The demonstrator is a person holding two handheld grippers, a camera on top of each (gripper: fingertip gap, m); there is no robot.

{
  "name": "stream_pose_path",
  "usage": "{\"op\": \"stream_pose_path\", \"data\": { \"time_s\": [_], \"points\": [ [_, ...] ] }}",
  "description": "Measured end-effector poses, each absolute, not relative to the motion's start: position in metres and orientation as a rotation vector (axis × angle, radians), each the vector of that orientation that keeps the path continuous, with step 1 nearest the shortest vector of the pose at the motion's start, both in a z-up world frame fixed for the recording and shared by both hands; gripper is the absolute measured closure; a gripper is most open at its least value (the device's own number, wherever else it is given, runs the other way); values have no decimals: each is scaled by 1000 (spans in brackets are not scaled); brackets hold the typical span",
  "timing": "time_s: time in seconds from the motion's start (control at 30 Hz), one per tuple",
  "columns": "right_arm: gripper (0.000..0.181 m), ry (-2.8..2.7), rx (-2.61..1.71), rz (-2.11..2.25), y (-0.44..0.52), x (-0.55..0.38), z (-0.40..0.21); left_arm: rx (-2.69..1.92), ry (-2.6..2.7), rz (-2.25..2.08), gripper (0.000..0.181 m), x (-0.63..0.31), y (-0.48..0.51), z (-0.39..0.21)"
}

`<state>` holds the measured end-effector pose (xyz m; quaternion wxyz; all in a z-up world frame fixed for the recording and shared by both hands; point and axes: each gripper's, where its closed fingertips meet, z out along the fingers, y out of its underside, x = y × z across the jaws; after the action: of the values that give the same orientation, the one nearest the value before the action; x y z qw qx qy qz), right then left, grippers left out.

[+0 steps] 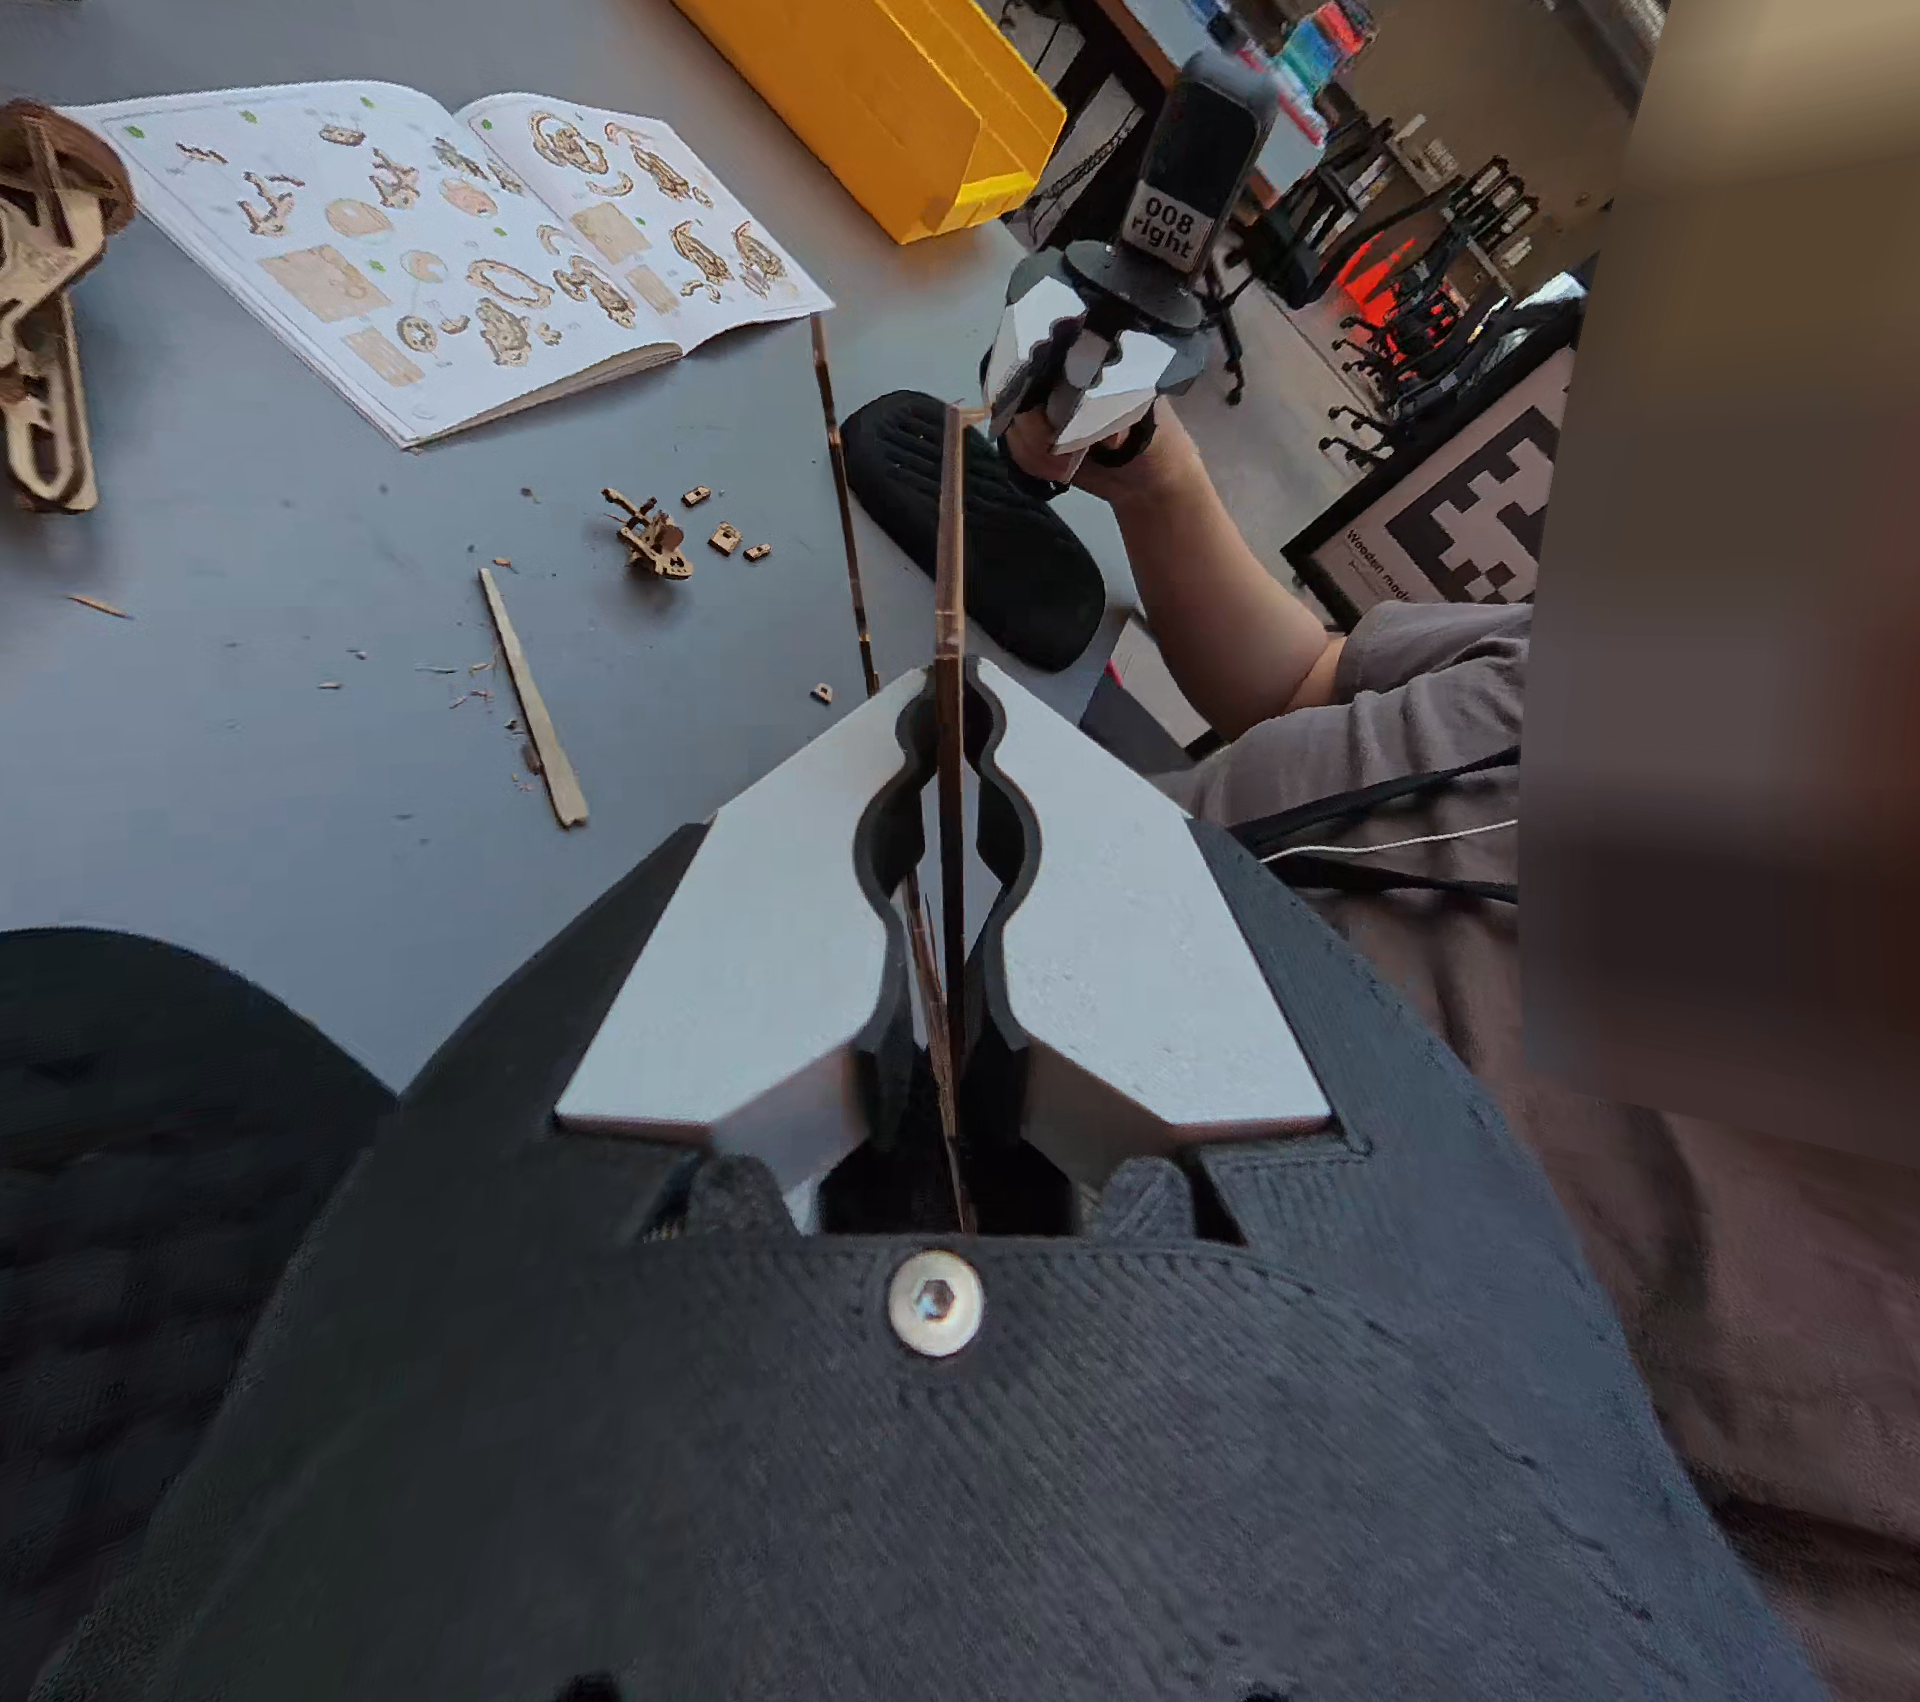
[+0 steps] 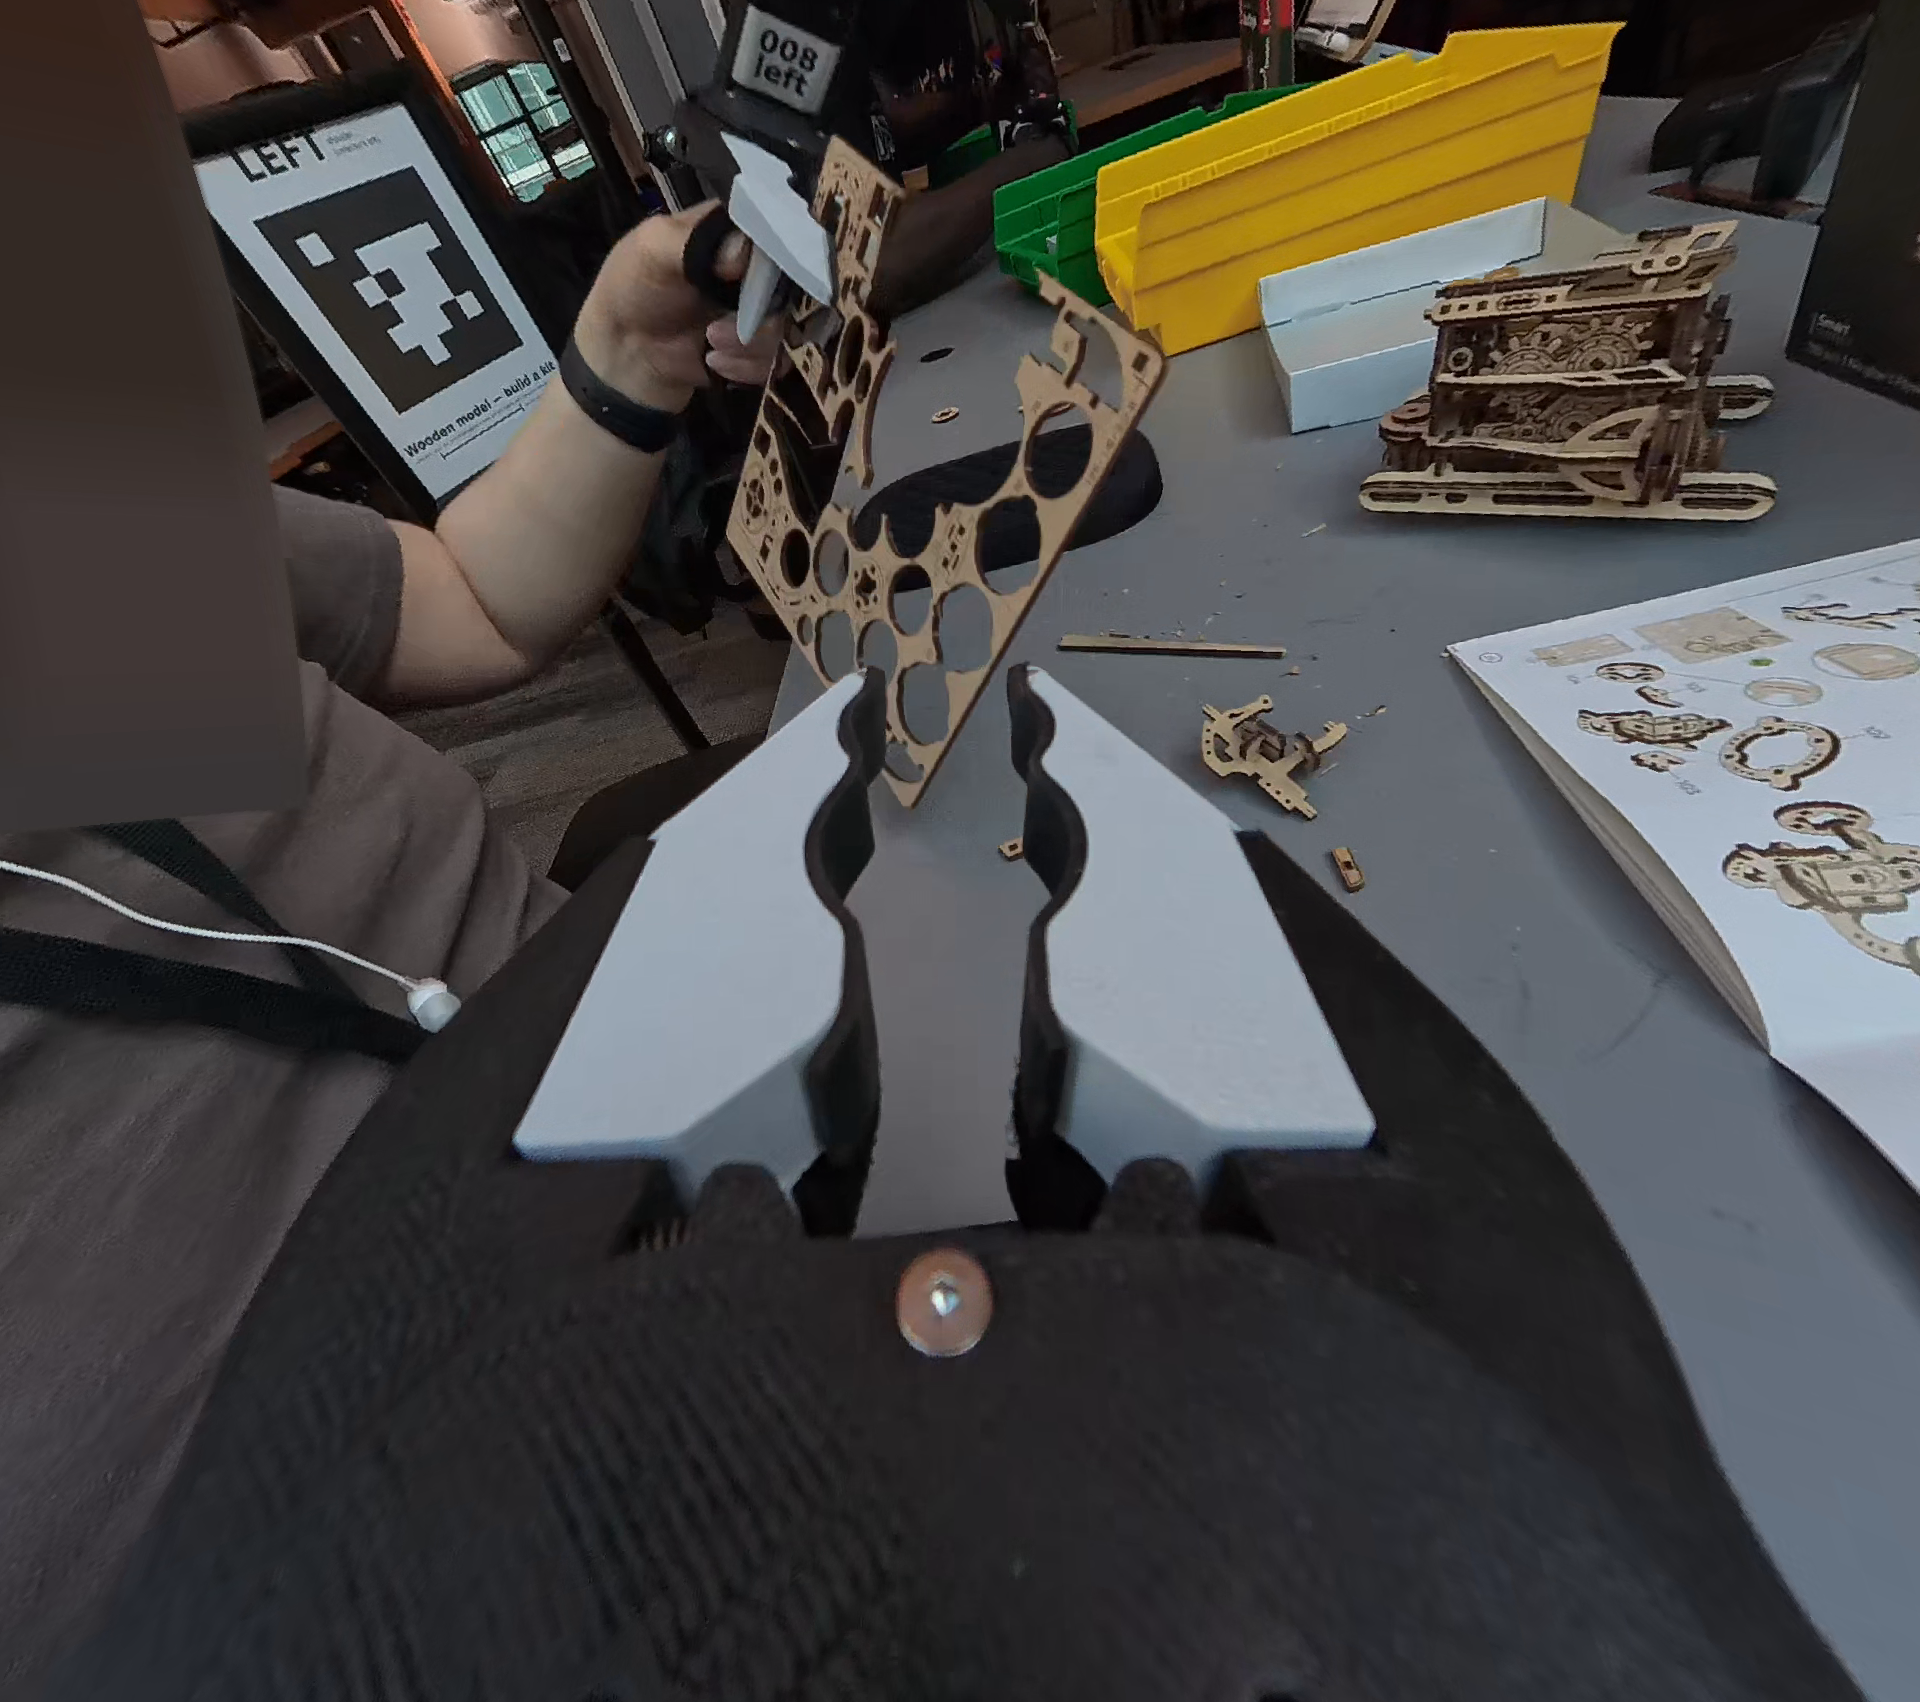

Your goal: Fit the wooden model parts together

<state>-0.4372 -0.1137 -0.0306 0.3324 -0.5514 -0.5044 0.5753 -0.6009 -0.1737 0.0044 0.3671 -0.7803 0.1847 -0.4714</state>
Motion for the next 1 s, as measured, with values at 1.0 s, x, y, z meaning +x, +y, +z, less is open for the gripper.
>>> {"op": "stream_pose_path", "data": {
  "time_s": [1.0],
  "points": [
    [157, -1330, -1416, 1497, -115, -434, -52, -2968, 273, -735, 180, -938, -184, -90]
  ]
}}
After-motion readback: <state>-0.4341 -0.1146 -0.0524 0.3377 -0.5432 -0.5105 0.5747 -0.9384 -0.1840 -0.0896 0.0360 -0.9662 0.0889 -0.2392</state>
